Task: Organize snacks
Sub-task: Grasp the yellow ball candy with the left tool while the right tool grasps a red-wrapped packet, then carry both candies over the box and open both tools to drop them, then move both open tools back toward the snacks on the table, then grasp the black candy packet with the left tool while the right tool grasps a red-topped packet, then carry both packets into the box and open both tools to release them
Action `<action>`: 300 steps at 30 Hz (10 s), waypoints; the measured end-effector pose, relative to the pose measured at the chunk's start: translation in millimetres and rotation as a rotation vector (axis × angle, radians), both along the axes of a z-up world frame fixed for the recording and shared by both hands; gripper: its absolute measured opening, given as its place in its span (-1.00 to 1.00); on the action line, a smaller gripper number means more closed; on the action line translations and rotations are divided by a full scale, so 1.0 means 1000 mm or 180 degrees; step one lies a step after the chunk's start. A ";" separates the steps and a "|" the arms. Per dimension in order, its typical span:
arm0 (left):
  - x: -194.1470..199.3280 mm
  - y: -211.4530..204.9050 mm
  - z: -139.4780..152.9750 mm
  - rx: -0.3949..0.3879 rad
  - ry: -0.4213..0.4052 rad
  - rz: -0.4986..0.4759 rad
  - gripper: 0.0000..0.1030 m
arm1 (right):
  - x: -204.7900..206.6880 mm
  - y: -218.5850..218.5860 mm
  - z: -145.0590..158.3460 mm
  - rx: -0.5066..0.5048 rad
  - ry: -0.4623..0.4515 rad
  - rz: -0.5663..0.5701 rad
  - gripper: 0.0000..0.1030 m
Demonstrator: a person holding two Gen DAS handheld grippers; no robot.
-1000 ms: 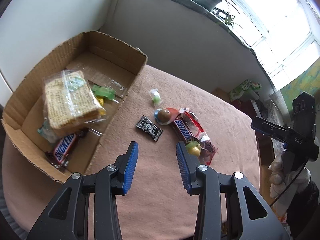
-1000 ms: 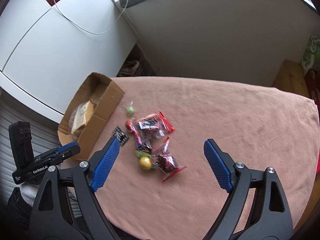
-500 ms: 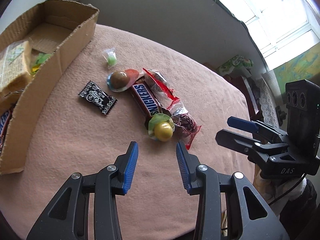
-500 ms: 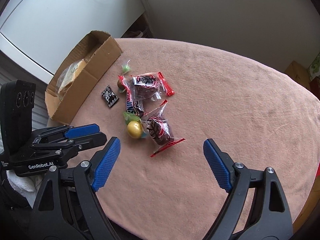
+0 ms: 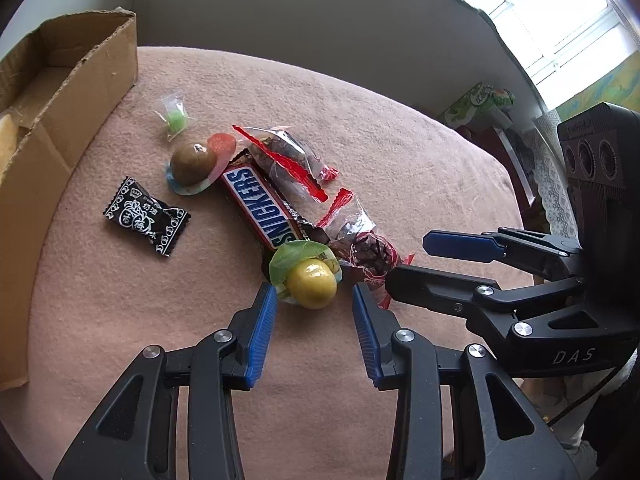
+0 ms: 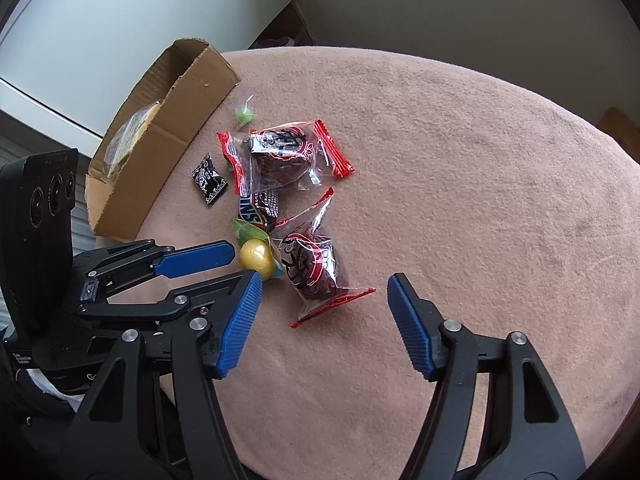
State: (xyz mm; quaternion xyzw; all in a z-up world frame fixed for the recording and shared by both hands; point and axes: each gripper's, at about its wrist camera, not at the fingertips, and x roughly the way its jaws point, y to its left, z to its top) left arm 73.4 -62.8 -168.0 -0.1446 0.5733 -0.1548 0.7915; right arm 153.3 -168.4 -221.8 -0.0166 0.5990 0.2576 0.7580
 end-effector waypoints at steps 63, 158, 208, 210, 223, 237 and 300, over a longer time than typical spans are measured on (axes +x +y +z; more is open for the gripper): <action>-0.006 0.005 0.010 0.0126 -0.0261 -0.0088 -0.60 | -0.009 -0.037 -0.008 0.0348 0.0123 -0.0452 -0.17; -0.036 0.222 0.068 0.0199 -0.0588 0.1688 -0.44 | 0.079 0.087 0.081 0.0380 -0.0537 0.0133 0.45; -0.003 0.085 0.026 -0.0190 -0.0145 0.0606 -0.44 | 0.067 0.042 -0.025 0.0386 0.0342 -0.0002 -0.25; 0.000 0.080 0.020 -0.0139 -0.0096 0.0606 -0.44 | 0.066 0.033 -0.028 0.0350 0.0332 -0.0038 -0.25; 0.028 0.084 -0.007 0.0074 0.0138 0.0912 -0.10 | 0.036 0.003 0.001 0.0184 -0.0272 -0.0379 0.22; 0.039 0.052 -0.012 0.0618 -0.0061 0.0696 -0.10 | 0.050 0.007 -0.032 -0.0225 -0.0199 -0.0377 0.26; -0.065 0.176 0.075 0.0625 -0.0621 0.1272 -0.59 | 0.007 0.125 0.061 0.0054 -0.0989 0.0302 -0.28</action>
